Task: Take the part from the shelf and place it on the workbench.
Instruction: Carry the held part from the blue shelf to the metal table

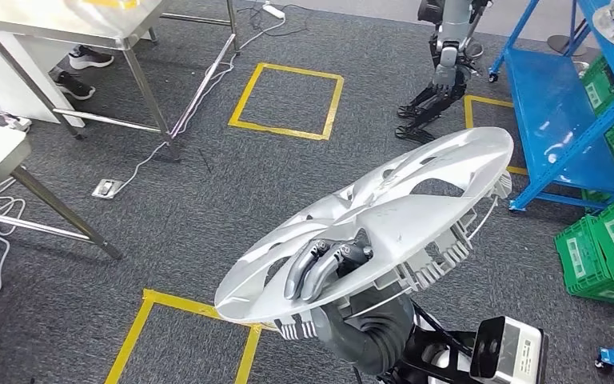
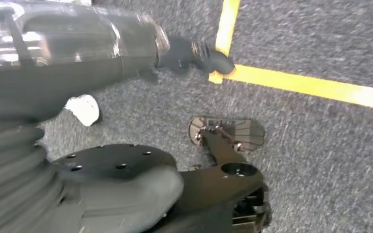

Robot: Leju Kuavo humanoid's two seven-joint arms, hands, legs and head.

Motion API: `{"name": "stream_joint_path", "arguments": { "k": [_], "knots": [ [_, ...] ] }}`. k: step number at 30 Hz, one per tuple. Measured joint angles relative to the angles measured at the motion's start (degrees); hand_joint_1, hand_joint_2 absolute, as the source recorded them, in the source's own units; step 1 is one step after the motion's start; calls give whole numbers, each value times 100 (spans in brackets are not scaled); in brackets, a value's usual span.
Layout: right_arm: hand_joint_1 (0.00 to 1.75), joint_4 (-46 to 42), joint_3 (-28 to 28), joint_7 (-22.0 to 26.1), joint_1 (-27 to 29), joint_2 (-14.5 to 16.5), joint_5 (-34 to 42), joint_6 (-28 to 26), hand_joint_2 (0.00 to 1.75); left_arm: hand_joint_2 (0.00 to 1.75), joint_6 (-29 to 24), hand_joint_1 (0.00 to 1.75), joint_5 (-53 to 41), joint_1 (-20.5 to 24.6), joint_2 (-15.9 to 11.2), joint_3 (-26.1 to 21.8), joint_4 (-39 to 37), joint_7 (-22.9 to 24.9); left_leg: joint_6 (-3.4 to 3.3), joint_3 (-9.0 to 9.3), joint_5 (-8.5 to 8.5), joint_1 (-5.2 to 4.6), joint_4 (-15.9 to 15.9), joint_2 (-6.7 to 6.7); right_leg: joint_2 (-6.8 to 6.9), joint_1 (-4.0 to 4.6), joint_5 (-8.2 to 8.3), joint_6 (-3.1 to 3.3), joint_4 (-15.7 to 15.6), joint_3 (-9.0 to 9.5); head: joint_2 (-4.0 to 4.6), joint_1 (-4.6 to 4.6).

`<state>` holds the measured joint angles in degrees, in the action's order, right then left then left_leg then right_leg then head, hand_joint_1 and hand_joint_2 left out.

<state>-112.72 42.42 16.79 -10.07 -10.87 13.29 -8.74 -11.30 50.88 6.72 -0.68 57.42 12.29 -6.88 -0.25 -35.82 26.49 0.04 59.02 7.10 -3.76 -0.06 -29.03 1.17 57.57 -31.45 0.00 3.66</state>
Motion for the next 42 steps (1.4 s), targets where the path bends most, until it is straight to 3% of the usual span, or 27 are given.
{"name": "stream_joint_path", "arguments": {
  "k": [2,3,4,6,7,9,10,12,13,15,17,19,21,22,23,24,26,28,30,32,34,36,37,38,39,41,42],
  "knots": [
    [175,-5,-2,0,-7,9,-1,-1,175,175,0,0,0,-11,-9,1,-1,-1,46,-110,158,-23,199,-360,157,-14,59,26,-115,52,0,-43],
    [175,-8,-3,0,-8,13,-1,-3,175,175,0,0,1,-7,-14,1,-1,-2,68,-232,328,-23,461,-587,244,-18,79,35,-154,70,0,-80],
    [175,-11,-3,0,-4,15,-2,-9,175,175,0,0,1,1,-14,1,-1,-3,103,-395,515,-7,802,-714,330,-15,82,42,-166,77,0,-119],
    [175,-13,-5,0,-4,10,-3,-41,175,175,0,0,2,4,-15,1,-1,-5,169,-660,739,53,1379,-742,513,-20,70,33,-161,76,0,-165],
    [175,-13,-9,-1,-7,6,-5,-67,175,175,-1,0,3,-2,-15,2,-1,-8,200,-670,705,81,1426,-746,598,-28,58,18,-153,76,0,-181],
    [175,-28,-39,-14,-25,-6,-17,-150,175,175,-13,0,9,-10,-15,2,-1,-33,250,-366,385,115,909,-870,746,-47,16,-37,-111,80,0,-207],
    [175,-52,-67,-31,-39,-14,-31,-201,175,175,-20,0,14,-7,-15,2,0,-56,261,-161,257,102,549,-1038,806,-48,-12,-75,-82,80,0,-225],
    [175,-141,-145,-87,-85,-40,-58,-297,175,175,-32,0,27,0,-14,1,1,-107,192,80,138,65,96,-1267,905,-29,-67,-151,-22,83,0,-246],
    [175,-197,-184,-121,-107,-61,-67,-331,175,175,-34,0,33,2,-13,1,2,-126,138,93,157,40,50,-1284,950,-20,-82,-177,-11,88,0,-241],
    [175,-314,-262,-192,-150,-113,-70,-377,175,175,-38,0,44,-3,-13,1,1,-150,35,80,141,33,40,-1131,1022,-35,-116,-227,-5,110,0,-213],
    [175,-425,-341,-249,-180,-175,-94,-409,175,175,-43,0,57,2,-14,1,0,-166,-40,84,124,38,28,-963,833,-74,-287,-280,181,58,0,-184],
    [175,-541,-415,-312,-191,-257,-166,-451,175,175,-49,0,75,22,-11,0,1,-184,-103,89,111,33,25,-786,531,-88,-628,-296,794,-206,0,-128],
    [175,-665,-476,-420,-191,-356,-237,-501,175,175,-52,0,90,32,-6,0,2,-192,-144,92,103,6,25,-592,424,-81,-867,-276,1483,-552,0,-62],
    [175,-730,-502,-478,-191,-402,-257,-519,175,175,-52,0,95,28,-3,0,2,-189,-155,97,100,-11,26,-490,401,-76,-845,-252,1616,-641,0,-32],
    [175,-796,-529,-529,-191,-441,-270,-531,175,175,-52,0,97,22,-1,0,2,-185,-161,105,98,-26,26,-389,376,-66,-710,-214,1534,-636,0,-8],
    [175,-862,-554,-566,-194,-473,-280,-538,175,175,-52,0,99,16,2,0,2,-178,-163,116,96,-38,26,-296,326,-49,-494,-165,1260,-541,0,12],
    [175,-974,-595,-599,-204,-528,-299,-546,175,175,-53,0,99,13,16,0,1,-162,-156,116,90,-45,31,-135,57,-19,-98,-55,537,-267,0,29],
    [175,-1061,-608,-611,-214,-561,-307,-548,175,175,-53,0,98,13,39,0,2,-133,-119,71,69,-19,36,-11,-139,1,22,-2,149,-113,0,28],
    [175,-1123,-611,-619,-225,-575,-308,-545,175,175,-50,0,97,-1,48,1,3,-108,-58,20,41,4,27,78,-56,4,30,-5,55,-74,0,47],
    [175,-1159,-610,-623,-241,-584,-309,-542,175,175,-49,0,96,-14,42,2,2,-101,-3,-51,136,-28,131,-257,90,-16,80,-9,-70,-19,0,35],
    [175,-1189,-608,-626,-250,-588,-310,-536,175,175,-50,0,96,0,33,1,2,-101,55,-285,450,-28,617,-703,256,-27,114,-4,-155,27,0,-38],
    [175,-1205,-607,-627,-248,-592,-310,-532,175,175,-49,0,89,13,30,2,2,-95,129,-616,741,43,1295,-753,437,-35,107,-7,-157,32,0,-108],
    [175,-1206,-605,-627,-245,-593,-309,-531,175,175,-45,0,80,11,30,2,1,-80,168,-693,758,77,1461,-739,525,-45,98,-18,-151,32,0,-126],
    [175,-1207,-604,-627,-243,-593,-309,-531,175,175,-42,0,66,7,26,2,1,-62,206,-669,676,107,1428,-741,607,-57,85,-39,-141,34,0,-141],
    [175,-1208,-604,-627,-241,-595,-309,-531,175,175,-40,0,48,3,15,2,0,-39,238,-525,511,128,1176,-782,682,-72,66,-67,-123,37,0,-149],
    [175,-1224,-607,-627,-239,-597,-309,-528,175,175,-57,0,9,6,-12,2,0,-6,263,-106,218,121,433,-1064,800,-82,9,-148,-60,47,0,-179],
    [175,-1238,-608,-627,-239,-602,-308,-525,175,175,-78,0,-5,11,-28,2,0,1,230,34,154,100,179,-1184,849,-75,-19,-189,-31,53,0,-191]
  ]
}}
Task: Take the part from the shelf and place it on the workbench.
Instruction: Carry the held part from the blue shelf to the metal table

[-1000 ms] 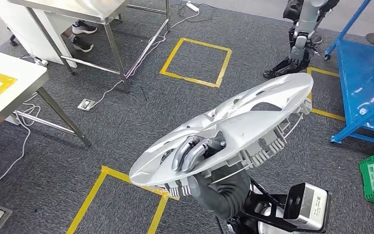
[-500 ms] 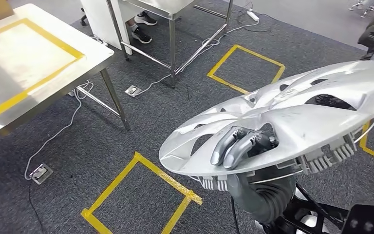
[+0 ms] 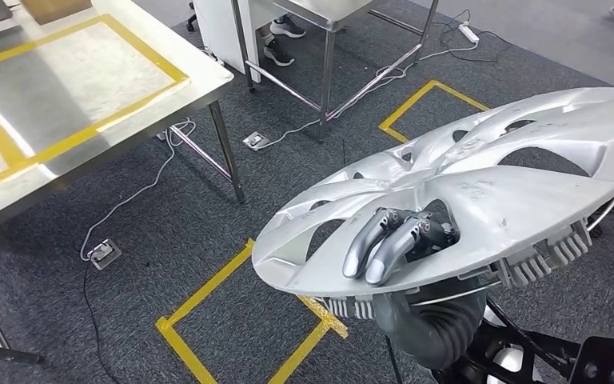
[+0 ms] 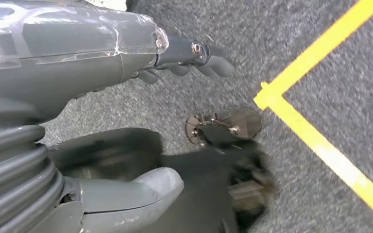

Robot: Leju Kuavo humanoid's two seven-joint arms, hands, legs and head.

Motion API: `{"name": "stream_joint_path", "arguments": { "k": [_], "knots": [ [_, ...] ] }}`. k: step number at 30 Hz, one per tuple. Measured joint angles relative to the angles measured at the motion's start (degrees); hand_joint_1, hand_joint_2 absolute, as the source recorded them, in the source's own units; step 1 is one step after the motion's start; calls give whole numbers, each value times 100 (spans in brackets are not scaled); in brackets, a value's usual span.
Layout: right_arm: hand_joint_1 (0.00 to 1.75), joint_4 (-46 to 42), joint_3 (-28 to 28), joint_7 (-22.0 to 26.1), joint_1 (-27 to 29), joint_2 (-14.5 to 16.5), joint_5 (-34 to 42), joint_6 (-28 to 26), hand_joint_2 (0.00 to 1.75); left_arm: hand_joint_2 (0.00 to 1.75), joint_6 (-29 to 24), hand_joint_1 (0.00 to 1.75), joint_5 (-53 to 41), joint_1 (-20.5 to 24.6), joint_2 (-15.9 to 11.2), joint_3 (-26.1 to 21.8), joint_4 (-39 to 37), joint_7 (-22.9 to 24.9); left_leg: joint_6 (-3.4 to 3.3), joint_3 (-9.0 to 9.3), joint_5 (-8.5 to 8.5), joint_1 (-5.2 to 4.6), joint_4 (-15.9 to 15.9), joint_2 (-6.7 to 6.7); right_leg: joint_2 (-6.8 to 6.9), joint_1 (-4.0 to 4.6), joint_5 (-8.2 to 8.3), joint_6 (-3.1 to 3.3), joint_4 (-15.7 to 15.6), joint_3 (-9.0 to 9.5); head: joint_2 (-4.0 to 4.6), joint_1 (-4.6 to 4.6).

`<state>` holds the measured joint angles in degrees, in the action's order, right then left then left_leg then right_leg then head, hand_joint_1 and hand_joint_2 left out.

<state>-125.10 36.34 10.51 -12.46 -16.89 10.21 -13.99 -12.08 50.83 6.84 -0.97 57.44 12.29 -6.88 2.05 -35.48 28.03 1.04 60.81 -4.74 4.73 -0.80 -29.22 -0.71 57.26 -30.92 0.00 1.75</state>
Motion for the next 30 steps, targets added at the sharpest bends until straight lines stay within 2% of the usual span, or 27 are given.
{"name": "stream_joint_path", "arguments": {
  "k": [1,2,3,4,5,6,8,9,10,11,12,13,14,15,17,18,19,21,23,24,25,26,27,28,29,30],
  "knots": [
    [175,-15,-1,0,0,-5,1,3,175,175,-24,0,-7,3,-18,0,-1,-6,-49,63,-7,-23,-126,-80,44,12,-20,-33,20,8,0,-5],
    [175,-28,-2,0,-1,-10,1,6,175,175,-44,0,-7,5,-41,0,-1,-20,-110,60,8,-48,-138,-65,86,21,-30,-56,24,18,0,-3],
    [175,-36,-2,0,-3,-14,2,7,175,175,-57,0,-4,5,-67,0,-2,-37,-164,52,1,-51,-142,10,136,16,-36,-74,20,34,0,11],
    [175,-44,-3,1,-2,-16,3,1,175,175,-64,0,0,6,-93,0,-2,-56,-204,51,-8,-46,-147,77,123,0,-66,-100,32,43,0,24],
    [175,-50,-6,5,5,-21,6,-13,175,175,-66,0,3,9,-114,0,-2,-78,-240,53,-19,-41,-154,154,35,-18,-146,-124,109,21,0,36],
    [175,-60,-10,18,21,-26,10,-34,175,175,-63,0,3,17,-128,0,-1,-101,-275,56,-32,-33,-160,233,-97,-32,-287,-144,301,-52,0,57],
    [175,-75,-16,74,89,-37,19,-92,175,175,-44,0,-13,32,-140,0,1,-140,-327,53,-47,-37,-162,401,-371,-38,-670,-153,1007,-356,0,125],
    [175,-80,-17,109,135,-38,20,-120,175,175,-33,0,-22,37,-139,0,2,-133,-342,51,-52,-48,-162,491,-421,-31,-810,-146,1373,-524,0,160],
    [175,-82,-17,142,181,-40,20,-147,175,175,-27,0,-31,38,-136,0,2,-104,-351,52,-57,-60,-161,586,-440,-24,-853,-130,1601,-638,0,189],
    [175,-82,-17,169,220,-44,18,-170,175,175,-26,0,-33,35,-132,0,2,-59,-357,55,-61,-74,-161,681,-455,-18,-780,-104,1624,-666,0,211],
    [175,-83,-19,193,245,-51,17,-193,175,175,-27,0,-34,32,-130,0,2,-4,-361,60,-65,-86,-160,778,-484,-11,-606,-66,1435,-596,0,235],
    [175,-85,-25,216,261,-60,16,-215,175,175,-30,0,-34,30,-128,0,2,43,-363,68,-69,-97,-160,869,-551,-2,-378,-16,1089,-453,0,256],
    [175,-91,-35,237,274,-71,15,-234,175,175,-32,0,-34,30,-125,0,2,83,-358,69,-76,-107,-159,951,-678,2,-201,41,722,-293,0,266],
    [175,-104,-49,256,292,-79,14,-253,175,175,-36,0,-34,34,-123,0,2,115,-345,61,-86,-108,-154,1029,-793,6,-78,84,409,-162,0,263],
    [175,-133,-78,282,328,-90,11,-276,175,175,-40,0,-35,35,-119,0,2,153,-289,11,-121,-85,-152,1162,-909,18,-45,126,134,-45,0,267],
    [175,-143,-90,292,339,-92,10,-281,175,175,-42,0,-35,28,-122,0,2,163,-253,-15,-142,-71,-157,1229,-860,25,-36,124,89,-31,0,276],
    [175,-149,-99,300,341,-95,10,-283,175,175,-42,0,-35,17,-134,0,1,169,-221,-38,-145,-65,-155,1231,-786,16,-20,121,48,-10,0,292],
    [175,-160,-108,317,353,-97,10,-284,175,175,-43,0,-58,-1,-156,2,2,181,-166,-134,-2,-94,18,891,-636,-4,35,135,-57,35,0,244],
    [175,-170,-109,337,383,-98,19,-289,175,175,-47,0,-132,7,-171,8,4,199,-118,-415,358,-94,617,492,-479,-7,63,153,-112,55,0,154],
    [175,-174,-109,346,403,-98,31,-292,175,175,-51,0,-176,14,-177,12,4,211,-91,-586,527,-68,989,448,-393,-6,64,156,-114,52,0,112],
    [175,-173,-109,350,425,-99,44,-295,175,175,-56,0,-208,17,-183,16,4,221,-66,-707,618,-44,1263,445,-311,-10,61,151,-110,49,0,88],
    [175,-172,-108,354,443,-99,55,-297,175,175,-60,0,-227,16,-193,18,4,228,-41,-734,603,-24,1351,445,-232,-15,54,141,-105,48,0,66],
    [175,-172,-107,358,453,-99,61,-297,175,175,-65,0,-236,14,-208,20,4,238,-21,-641,482,-9,1204,422,-160,-21,43,125,-93,50,0,49],
    [175,-172,-107,367,458,-99,60,-297,175,175,-69,0,-242,14,-229,21,4,249,-8,-446,298,-1,870,345,-96,-26,26,101,-75,54,0,35],
    [175,-173,-107,379,460,-99,55,-298,175,175,-74,0,-249,18,-255,21,4,269,-4,-219,154,-10,468,184,-37,-24,3,70,-53,59,0,19],
    [175,-174,-107,397,462,-99,49,-303,175,175,-77,0,-257,27,-281,22,4,301,-33,-35,49,-25,132,44,12,-12,-23,35,-25,62,0,4]
  ]
}}
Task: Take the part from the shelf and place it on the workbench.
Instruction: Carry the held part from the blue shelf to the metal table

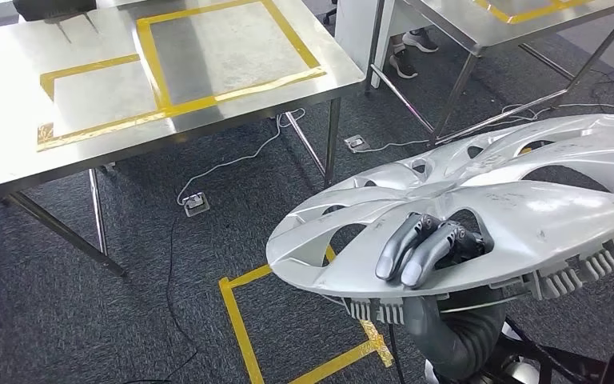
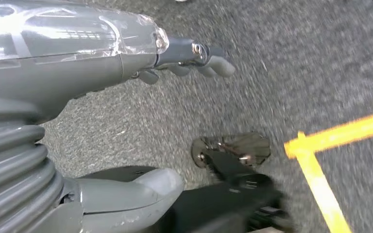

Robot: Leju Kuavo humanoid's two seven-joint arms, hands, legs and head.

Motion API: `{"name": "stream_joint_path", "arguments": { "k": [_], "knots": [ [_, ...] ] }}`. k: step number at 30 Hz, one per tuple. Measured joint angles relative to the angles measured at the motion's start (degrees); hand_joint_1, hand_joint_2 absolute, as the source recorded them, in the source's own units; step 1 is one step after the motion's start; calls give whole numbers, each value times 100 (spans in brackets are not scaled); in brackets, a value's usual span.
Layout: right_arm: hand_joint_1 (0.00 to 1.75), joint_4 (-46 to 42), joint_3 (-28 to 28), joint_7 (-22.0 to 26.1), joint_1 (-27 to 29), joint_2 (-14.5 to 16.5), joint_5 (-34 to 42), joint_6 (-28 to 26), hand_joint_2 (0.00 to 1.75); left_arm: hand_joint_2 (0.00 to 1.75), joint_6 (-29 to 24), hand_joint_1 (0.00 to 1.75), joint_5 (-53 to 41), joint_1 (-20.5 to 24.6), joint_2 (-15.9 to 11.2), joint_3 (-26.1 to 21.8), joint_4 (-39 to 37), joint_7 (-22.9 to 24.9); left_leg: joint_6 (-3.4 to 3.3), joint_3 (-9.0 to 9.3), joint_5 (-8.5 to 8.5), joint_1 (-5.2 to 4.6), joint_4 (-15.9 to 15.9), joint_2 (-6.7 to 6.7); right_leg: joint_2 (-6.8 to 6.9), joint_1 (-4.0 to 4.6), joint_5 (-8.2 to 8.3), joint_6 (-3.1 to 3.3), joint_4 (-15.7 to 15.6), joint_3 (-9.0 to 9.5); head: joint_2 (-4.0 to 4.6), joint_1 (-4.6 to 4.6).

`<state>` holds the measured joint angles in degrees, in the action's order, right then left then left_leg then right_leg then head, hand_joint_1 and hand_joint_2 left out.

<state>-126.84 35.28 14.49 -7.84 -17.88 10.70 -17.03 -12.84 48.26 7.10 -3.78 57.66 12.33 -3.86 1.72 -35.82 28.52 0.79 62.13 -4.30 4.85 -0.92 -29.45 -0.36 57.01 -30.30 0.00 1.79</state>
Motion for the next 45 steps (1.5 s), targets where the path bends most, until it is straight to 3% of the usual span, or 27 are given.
{"name": "stream_joint_path", "arguments": {
  "k": [2,4,6,8,10,11,12,13,15,16,17,20,29,45],
  "knots": [
    [175,-3,0,38,16,0,-13,-13,175,175,3,0,-16,13,-47,0,0,93,-90,136,-27,-43,-286,-143,90,29,-32,-56,32,8,0,-6],
    [175,-12,-3,73,44,1,-23,-39,175,175,8,0,-21,12,-85,1,-1,162,-185,115,-44,-53,-294,-6,159,24,-53,-108,28,27,0,9],
    [175,-23,-7,100,81,1,-30,-63,175,175,13,0,-21,17,-109,1,0,176,-252,114,-71,-36,-312,150,-30,-9,-208,-165,176,-10,0,33],
    [175,-34,-10,121,122,-2,-31,-74,175,175,16,0,-22,34,-115,2,8,161,-300,110,-93,-32,-318,316,-338,-20,-576,-185,781,-257,0,98],
    [175,-40,-14,145,170,-4,-15,-80,175,175,16,0,-21,41,-115,2,22,116,-331,102,-107,-51,-316,493,-444,-5,-870,-165,1514,-595,0,167],
    [175,-39,-15,160,191,-4,15,-79,175,175,16,0,-21,37,-114,2,28,74,-341,102,-112,-65,-316,581,-458,0,-865,-143,1668,-680,0,196],
    [175,-37,-18,178,207,-4,64,-71,175,175,16,0,-20,34,-114,2,32,24,-348,107,-116,-79,-315,657,-467,5,-744,-112,1603,-669,0,220],
    [175,-34,-23,193,215,-4,139,-57,175,175,16,0,-20,30,-112,2,36,-33,-352,117,-119,-94,-315,725,-480,14,-529,-69,1326,-563,0,245],
    [175,-32,-36,212,215,-4,331,-8,175,175,16,0,-21,24,-94,1,51,-132,-350,126,-123,-114,-310,821,-527,49,-125,35,565,-261,0,280],
    [175,-32,-40,213,212,-3,420,17,175,175,16,0,-22,20,-82,1,59,-165,-339,113,-128,-117,-305,849,-551,69,-26,69,286,-151,0,289],
    [175,-31,-42,213,211,-3,488,37,175,175,16,0,-23,14,-72,1,64,-186,-341,92,-119,-120,-295,855,-570,79,-2,43,130,-99,0,291],
    [175,-28,-44,213,222,-3,553,57,175,175,17,0,-26,-12,-62,2,67,-203,-350,74,-89,-120,-285,785,-616,84,-20,-85,46,-78,0,268],
    [175,-26,-46,233,259,-4,572,115,175,175,29,0,-21,-13,-54,2,76,-139,-307,149,-72,-111,-333,635,-738,94,-23,-36,51,-58,0,107],
    [175,43,-44,300,329,4,625,243,175,175,43,0,61,-12,25,2,76,178,-301,150,-51,-126,-333,631,-745,79,-34,-26,38,-47,0,108]
  ]
}}
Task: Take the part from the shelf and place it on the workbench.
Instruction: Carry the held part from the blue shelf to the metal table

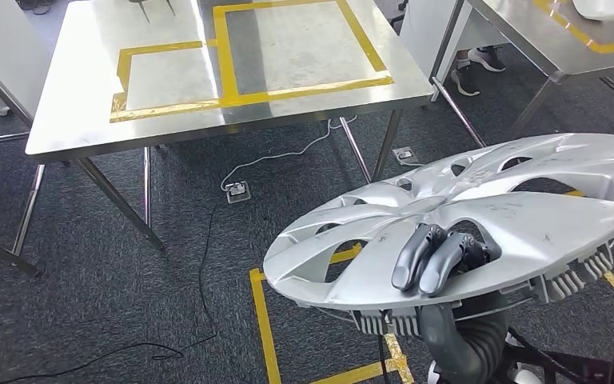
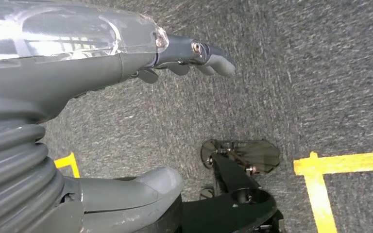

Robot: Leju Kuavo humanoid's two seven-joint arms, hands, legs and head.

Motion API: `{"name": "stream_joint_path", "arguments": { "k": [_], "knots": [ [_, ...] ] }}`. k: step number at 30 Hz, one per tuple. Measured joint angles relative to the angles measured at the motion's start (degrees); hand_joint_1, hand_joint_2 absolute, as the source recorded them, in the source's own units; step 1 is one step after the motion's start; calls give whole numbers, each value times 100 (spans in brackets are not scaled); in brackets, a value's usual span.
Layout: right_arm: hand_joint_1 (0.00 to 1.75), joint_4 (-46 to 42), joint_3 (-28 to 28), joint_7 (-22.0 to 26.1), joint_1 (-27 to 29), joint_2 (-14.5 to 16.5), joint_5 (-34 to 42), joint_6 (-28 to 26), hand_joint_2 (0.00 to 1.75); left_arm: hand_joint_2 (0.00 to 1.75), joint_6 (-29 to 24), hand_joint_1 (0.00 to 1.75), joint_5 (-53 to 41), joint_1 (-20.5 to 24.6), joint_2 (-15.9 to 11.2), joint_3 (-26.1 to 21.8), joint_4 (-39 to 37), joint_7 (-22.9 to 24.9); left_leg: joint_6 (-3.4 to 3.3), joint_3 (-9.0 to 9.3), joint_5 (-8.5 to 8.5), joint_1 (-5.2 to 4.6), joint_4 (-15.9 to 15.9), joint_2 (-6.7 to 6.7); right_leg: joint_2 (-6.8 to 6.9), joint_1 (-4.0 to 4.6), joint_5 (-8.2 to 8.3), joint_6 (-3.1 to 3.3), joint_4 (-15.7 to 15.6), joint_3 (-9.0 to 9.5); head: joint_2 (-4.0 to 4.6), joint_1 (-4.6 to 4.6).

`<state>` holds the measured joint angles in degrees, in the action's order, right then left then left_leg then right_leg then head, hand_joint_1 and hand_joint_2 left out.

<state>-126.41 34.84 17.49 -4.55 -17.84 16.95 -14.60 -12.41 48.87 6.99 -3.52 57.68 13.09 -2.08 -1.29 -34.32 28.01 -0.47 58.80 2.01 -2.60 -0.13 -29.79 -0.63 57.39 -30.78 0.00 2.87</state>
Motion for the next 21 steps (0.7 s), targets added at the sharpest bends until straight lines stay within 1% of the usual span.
{"name": "stream_joint_path", "arguments": {
  "k": [7,21],
  "knots": [
    [175,43,0,43,5,14,34,114,175,175,9,0,51,0,38,0,0,67,-1,0,0,-3,0,0,0,-2,0,0,0,2,0,1],
    [175,58,-2,41,-119,31,48,159,175,175,27,0,66,1,70,0,0,16,-1,2,0,-3,0,-2,0,-2,0,0,0,3,0,-3]
  ]
}}
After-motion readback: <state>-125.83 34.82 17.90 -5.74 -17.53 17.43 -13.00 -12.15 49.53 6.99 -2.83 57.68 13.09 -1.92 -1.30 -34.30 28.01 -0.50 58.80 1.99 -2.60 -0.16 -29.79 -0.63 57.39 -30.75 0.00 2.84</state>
